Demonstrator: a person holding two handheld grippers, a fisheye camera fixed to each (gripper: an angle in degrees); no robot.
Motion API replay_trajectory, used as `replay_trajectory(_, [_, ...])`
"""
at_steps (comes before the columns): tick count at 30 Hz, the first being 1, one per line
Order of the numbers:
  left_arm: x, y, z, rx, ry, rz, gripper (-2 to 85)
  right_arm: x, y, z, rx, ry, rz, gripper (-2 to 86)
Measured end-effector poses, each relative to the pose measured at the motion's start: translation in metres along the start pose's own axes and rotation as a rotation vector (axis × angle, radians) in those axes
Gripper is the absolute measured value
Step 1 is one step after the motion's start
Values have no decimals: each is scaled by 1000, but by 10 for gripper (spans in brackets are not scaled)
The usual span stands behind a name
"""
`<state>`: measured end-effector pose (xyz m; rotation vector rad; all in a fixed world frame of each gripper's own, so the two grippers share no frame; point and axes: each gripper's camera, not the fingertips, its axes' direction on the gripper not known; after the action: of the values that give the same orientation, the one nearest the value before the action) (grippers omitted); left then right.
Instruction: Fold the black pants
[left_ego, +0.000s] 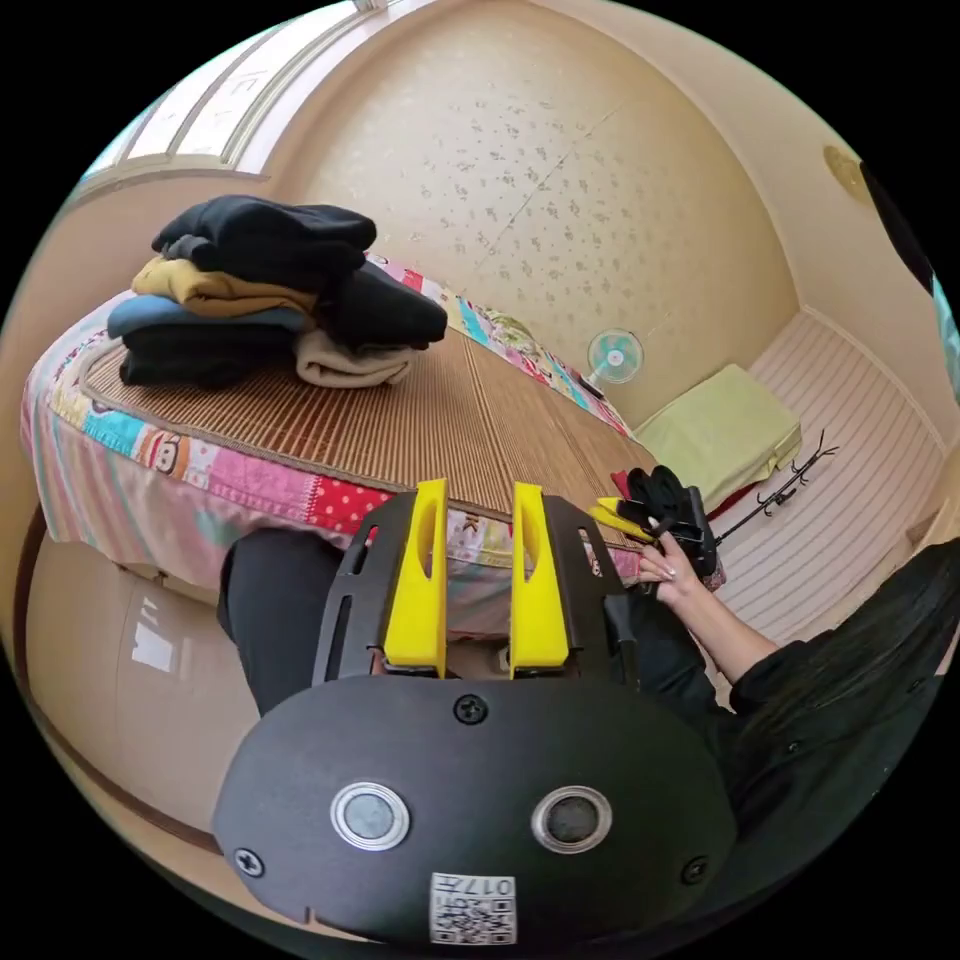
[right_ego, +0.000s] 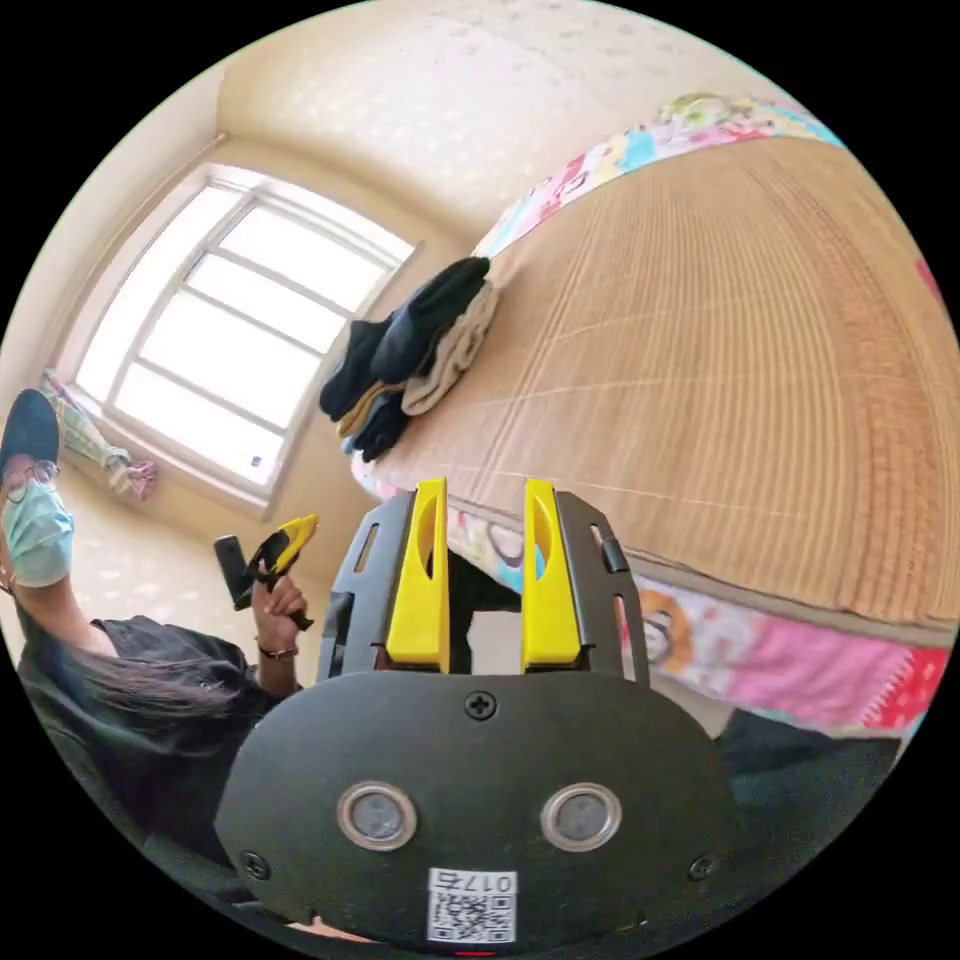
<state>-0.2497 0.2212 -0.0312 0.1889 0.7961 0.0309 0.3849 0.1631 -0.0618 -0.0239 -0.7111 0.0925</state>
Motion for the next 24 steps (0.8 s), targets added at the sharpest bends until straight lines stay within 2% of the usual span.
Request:
replay_trajectory(1, [13, -5, 22, -19, 52, 13, 98, 17, 8, -47, 72, 162, 80, 116])
replay_trajectory(2, [21, -7, 32, -32, 81, 21, 98, 22, 12, -70, 114, 221, 105, 117])
replay_trajectory(4, [57, -10, 67, -71, 156, 77, 93, 31, 35, -151, 325, 432, 189, 122])
replay_trajectory(7, [96, 0, 90, -73, 126, 144, 78, 46, 58, -202, 496, 622, 309, 136])
replay_trajectory(9, [106, 11, 97, -56, 106, 138, 76, 64, 56, -201, 455, 643, 356, 145])
replay_trajectory(12, [109, 25, 108, -79, 109, 102, 75, 92, 31, -161, 261, 621, 390, 145])
replay_trajectory(14, [108, 32, 113, -96, 95, 83, 75, 75, 17, -150, 268, 700, 399, 121])
replay_trajectory(15, [108, 37, 115, -98, 74, 74, 75, 48, 5, -147, 331, 774, 350, 89])
replay_trajectory(17, [110, 44, 116, -91, 39, 64, 73, 9, -19, -134, 411, 760, 205, 48])
replay_trajectory(19, [116, 51, 117, -76, 24, 57, 70, -23, -70, -107, 435, 484, 96, 37])
replay_trajectory(21, [126, 56, 121, -71, 26, 72, 67, -59, -110, -73, 456, 315, -2, 32])
replay_trajectory(24, [146, 63, 129, -78, 0, 118, 65, -153, -166, 16, 352, 370, -216, 28])
